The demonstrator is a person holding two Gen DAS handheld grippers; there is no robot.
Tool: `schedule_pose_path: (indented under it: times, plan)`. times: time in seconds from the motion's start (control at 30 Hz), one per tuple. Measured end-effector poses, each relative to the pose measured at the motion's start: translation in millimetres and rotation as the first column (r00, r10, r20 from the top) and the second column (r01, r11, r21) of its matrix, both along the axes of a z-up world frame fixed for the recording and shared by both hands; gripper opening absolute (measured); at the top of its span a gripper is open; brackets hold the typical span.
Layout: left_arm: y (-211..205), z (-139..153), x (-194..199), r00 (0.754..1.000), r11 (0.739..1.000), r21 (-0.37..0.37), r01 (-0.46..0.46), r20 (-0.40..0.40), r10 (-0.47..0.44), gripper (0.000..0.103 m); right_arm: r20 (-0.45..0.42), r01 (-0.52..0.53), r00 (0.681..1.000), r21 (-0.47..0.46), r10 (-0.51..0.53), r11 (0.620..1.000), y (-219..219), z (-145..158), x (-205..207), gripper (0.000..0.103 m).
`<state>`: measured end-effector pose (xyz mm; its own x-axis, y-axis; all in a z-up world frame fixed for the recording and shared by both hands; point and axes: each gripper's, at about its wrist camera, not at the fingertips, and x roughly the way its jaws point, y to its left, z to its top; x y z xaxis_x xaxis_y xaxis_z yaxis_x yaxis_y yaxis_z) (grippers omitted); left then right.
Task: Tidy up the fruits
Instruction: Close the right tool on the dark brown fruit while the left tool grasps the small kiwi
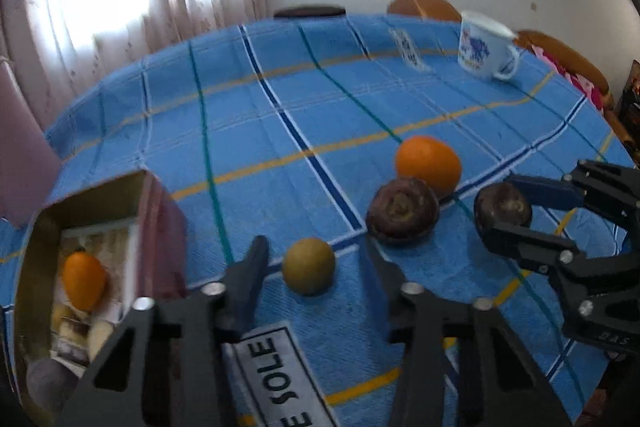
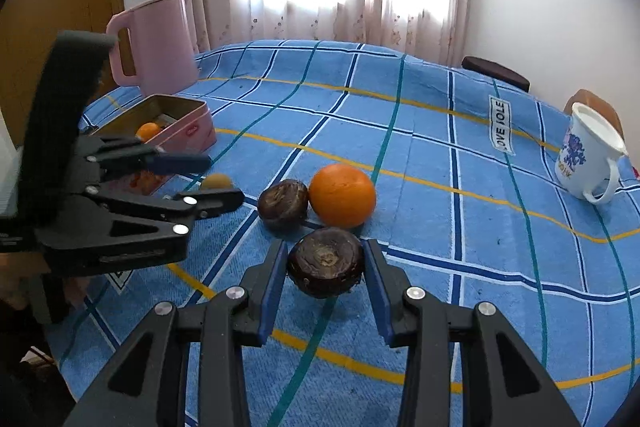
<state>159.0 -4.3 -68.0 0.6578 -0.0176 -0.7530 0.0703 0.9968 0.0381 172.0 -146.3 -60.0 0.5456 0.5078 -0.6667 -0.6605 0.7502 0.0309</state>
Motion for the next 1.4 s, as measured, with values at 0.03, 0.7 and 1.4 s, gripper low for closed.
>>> schedule_pose_path:
  times: [0.03, 0.7, 1.4]
  plan:
    - [0.8, -1.3, 0.9, 1.000, 1.000, -0.010, 0.005, -0.010, -0.005, 0.031, -0.004, 0.001, 1.000, 0.006, -0.001, 1.000, -0.8, 0.1, 0.6, 0.041]
    - [0.5, 26.4, -35.2, 0.979, 0.998, -0.059, 0.020, 0.203, -0.008, 0.028, 0.130, -0.029, 0.991, 0.094, 0.016, 0.995, -13.3, 18.3, -20.8, 0.040]
    - [-2.4, 39.4, -63.1, 0.936, 0.999, -0.038, -0.027, 0.350, 0.039, 0.028, 0.240, -0.038, 0.971, 0.132, 0.005, 0.990, -20.2, 26.3, -39.0, 0.040]
